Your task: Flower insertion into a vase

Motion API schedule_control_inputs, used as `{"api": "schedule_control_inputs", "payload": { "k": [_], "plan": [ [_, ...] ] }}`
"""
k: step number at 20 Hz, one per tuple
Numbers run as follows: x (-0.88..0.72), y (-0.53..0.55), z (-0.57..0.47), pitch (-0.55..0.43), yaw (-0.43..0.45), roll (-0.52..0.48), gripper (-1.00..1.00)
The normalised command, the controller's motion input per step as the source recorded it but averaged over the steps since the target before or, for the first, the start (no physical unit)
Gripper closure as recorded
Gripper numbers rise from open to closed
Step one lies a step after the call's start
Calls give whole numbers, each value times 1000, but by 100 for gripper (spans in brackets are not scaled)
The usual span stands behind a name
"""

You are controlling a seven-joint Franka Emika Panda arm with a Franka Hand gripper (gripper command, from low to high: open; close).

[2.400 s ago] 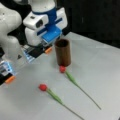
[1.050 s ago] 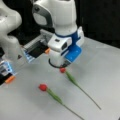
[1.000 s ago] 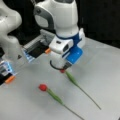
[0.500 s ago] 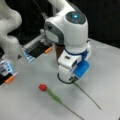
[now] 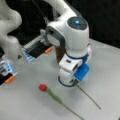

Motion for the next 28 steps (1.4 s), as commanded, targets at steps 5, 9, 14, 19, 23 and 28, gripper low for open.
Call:
{"api": "schedule_control_inputs", "payload": {
  "k": [5,9,14,19,23,28],
  "plan": [
    [219,-37,-143,67,15,62,-100],
    [203,-39,-70,36,18,73,-100],
    [191,-47,-158,-6,20,35,-100],
    [174,-30,-173,4,14,23,-100],
    [172,9,-134,5,24,33,-100],
    [204,0,-122,-11,30,5,-100]
  ]
}}
